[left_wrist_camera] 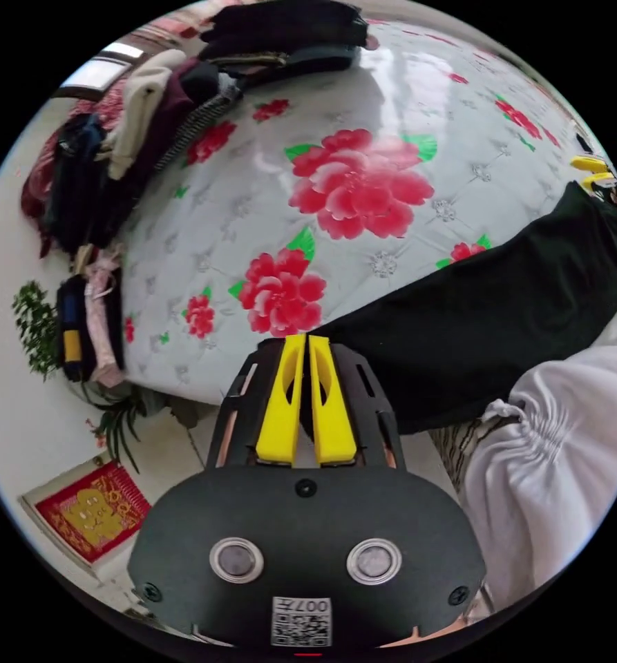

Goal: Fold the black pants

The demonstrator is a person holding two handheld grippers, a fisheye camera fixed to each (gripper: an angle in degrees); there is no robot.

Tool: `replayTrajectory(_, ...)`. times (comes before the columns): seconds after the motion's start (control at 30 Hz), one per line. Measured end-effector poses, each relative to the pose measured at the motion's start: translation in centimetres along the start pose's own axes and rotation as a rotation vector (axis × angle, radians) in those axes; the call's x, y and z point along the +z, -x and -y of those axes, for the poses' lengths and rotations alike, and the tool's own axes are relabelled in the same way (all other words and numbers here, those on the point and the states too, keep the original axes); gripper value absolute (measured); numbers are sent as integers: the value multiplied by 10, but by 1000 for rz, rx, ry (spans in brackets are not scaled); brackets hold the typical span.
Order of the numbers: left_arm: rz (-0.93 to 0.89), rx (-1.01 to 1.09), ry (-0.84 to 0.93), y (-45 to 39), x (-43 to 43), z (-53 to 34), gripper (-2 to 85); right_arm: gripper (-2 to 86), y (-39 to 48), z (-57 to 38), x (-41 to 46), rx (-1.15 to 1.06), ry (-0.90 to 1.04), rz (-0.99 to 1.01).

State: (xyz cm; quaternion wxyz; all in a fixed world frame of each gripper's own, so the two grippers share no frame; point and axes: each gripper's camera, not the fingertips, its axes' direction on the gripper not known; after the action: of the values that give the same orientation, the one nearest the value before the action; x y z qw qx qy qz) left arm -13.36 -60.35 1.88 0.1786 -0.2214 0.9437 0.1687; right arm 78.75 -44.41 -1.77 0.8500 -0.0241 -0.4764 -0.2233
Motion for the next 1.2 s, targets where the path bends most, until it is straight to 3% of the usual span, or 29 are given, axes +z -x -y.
replayTrajectory(0.07,18,-56,-62,12,-17,-8,-2,100,-4,17,19,-66,78,86)
replayTrajectory(0.13,-99,-54,-142,20,-26,-10,2,83,-2,27,34,-123,167,171)
replayTrajectory(0.27,-388,148,-193,0,-7,12,31,30,26,15,24,-256,206,135)
replayTrajectory(0.37,-443,278,-199,-32,3,29,7,9,54,-5,20,-283,251,105)
replayTrajectory(0.47,-582,357,-288,-55,-8,40,-6,4,81,-25,33,-264,235,31)
replayTrajectory(0.63,-598,517,-315,-94,-10,66,-7,9,81,-36,58,-121,221,94)
replayTrajectory(0.7,-669,571,-386,-103,-23,77,-8,11,71,-34,60,-61,211,170)
replayTrajectory(0.77,-862,613,-429,-116,-43,104,-5,10,70,-33,58,-57,196,157)
replayTrajectory(0.87,-1121,659,-259,-152,-38,151,17,7,76,-36,52,-46,152,118)
replayTrajectory(0.93,-1179,689,-131,-178,-23,171,32,5,83,-41,47,-39,104,73)
replayTrajectory(1.07,-1149,663,22,-208,6,193,50,3,100,-57,47,5,27,1)
replayTrajectory(1.2,-1060,790,-26,-223,2,186,62,3,108,-73,52,45,-39,-26)
